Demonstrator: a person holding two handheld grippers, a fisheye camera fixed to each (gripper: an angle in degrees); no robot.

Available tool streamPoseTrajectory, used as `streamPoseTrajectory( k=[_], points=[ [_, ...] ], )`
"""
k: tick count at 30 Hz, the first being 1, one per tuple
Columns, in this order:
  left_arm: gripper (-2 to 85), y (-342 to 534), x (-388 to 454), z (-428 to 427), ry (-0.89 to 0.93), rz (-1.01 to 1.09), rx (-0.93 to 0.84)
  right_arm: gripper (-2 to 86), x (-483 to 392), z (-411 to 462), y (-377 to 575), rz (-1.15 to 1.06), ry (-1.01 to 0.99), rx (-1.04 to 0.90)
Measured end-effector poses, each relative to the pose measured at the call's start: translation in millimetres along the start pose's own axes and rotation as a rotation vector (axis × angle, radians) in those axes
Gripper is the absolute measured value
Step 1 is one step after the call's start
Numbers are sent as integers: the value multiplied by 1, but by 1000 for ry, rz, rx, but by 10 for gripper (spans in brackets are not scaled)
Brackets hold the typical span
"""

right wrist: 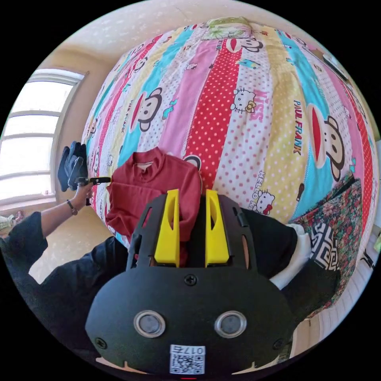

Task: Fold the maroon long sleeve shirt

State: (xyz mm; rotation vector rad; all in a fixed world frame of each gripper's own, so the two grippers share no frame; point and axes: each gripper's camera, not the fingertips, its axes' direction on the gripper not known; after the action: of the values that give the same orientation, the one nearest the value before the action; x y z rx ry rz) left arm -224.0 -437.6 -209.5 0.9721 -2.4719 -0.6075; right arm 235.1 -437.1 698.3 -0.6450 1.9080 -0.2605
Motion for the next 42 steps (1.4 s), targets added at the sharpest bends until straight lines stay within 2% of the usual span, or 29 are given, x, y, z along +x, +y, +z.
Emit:
streamPoseTrajectory(
  k=[1,3,4,6,8,11,13,16,20,25,27,31,34,39,42],
  points=[
    [92,13,5,-6,-20,-11,36,97,-1,15,-10,12,4,-59],
    [63,35,13,-13,-8,2,48,92,-7,86,-24,75,78,-345],
    [44,47,18,-16,23,25,36,89,-11,96,-21,85,95,-358],
    [26,63,21,-22,49,44,5,70,-37,101,0,120,193,-229],
    [12,79,15,-32,104,37,-22,48,-57,101,23,127,209,-164],
    [1,112,-19,-58,361,-60,-59,37,-91,83,84,116,185,12],
    [-3,152,-67,-87,722,-208,-20,34,-109,68,126,124,162,107],
    [-7,214,-119,-129,1076,-312,65,34,-142,40,192,107,89,252],
    [-6,283,-157,-204,1160,-219,225,32,-188,-13,264,89,186,530],
    [-6,342,-189,-338,1469,56,528,32,-223,-85,312,1,152,849],
    [-6,354,-190,-392,1486,186,604,32,-250,-120,335,-79,164,1011],
    [-5,407,-191,-507,1504,440,833,31,-286,-150,367,-128,166,1197],
    [-5,440,-213,-542,1548,438,977,31,-301,-146,380,-151,155,1283],
    [-5,481,-245,-572,1503,469,1032,31,-305,-142,397,-210,-81,1353],
    [-5,497,-262,-583,1460,458,1057,31,-324,-141,407,-265,3,1387]
  ],
)
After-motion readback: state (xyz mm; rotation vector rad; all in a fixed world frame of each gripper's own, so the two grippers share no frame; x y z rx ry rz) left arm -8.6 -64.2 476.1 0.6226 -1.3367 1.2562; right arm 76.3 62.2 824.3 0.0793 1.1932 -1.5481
